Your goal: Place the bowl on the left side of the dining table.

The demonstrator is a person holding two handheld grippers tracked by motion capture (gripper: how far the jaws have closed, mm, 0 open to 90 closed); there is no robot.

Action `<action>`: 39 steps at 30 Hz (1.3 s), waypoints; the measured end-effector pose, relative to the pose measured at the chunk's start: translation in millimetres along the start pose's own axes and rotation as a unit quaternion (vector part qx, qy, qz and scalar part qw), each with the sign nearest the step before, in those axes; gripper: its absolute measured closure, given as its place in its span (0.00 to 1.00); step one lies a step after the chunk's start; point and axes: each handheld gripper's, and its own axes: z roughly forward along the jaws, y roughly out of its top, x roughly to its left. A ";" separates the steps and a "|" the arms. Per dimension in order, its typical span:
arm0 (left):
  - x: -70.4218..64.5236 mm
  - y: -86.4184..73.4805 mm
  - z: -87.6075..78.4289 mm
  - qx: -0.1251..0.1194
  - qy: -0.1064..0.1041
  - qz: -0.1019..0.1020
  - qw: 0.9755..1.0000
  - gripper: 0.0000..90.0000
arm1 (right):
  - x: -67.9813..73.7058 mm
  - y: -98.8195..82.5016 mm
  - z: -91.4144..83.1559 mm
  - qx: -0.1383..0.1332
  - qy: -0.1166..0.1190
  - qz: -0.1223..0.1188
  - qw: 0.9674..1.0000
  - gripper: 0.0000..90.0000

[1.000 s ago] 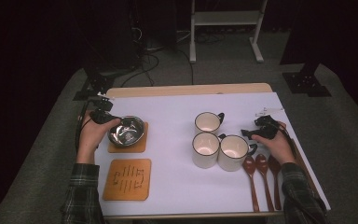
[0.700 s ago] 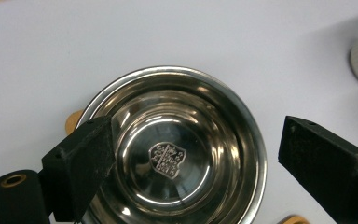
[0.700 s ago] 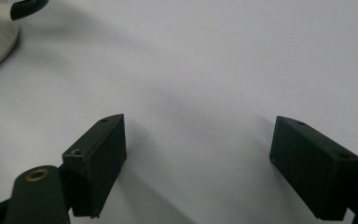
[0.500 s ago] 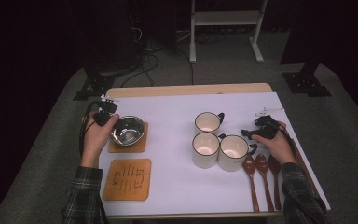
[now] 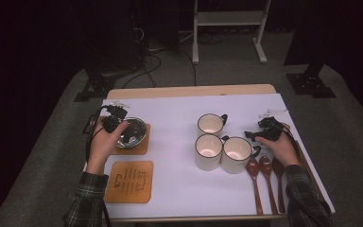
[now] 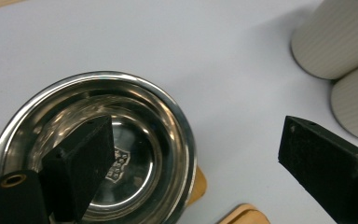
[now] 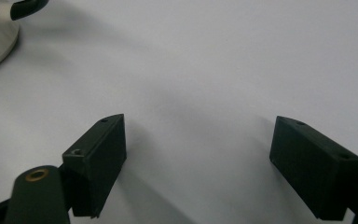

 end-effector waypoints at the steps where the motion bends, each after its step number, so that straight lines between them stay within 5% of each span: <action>1: -2.5 -0.1 -0.6 0.001 -0.002 0.004 1.000 0.11 | 0.0 0.0 0.0 0.000 0.000 0.000 1.000 0.19; 19: -44.9 -13.4 8.6 0.002 -0.042 0.051 0.998 0.11 | 0.1 0.0 0.0 0.000 0.000 0.000 1.000 0.19; 39: -86.6 -33.7 31.3 0.012 -0.085 0.104 0.991 0.11 | 0.0 0.0 0.0 0.000 0.000 0.000 1.000 0.19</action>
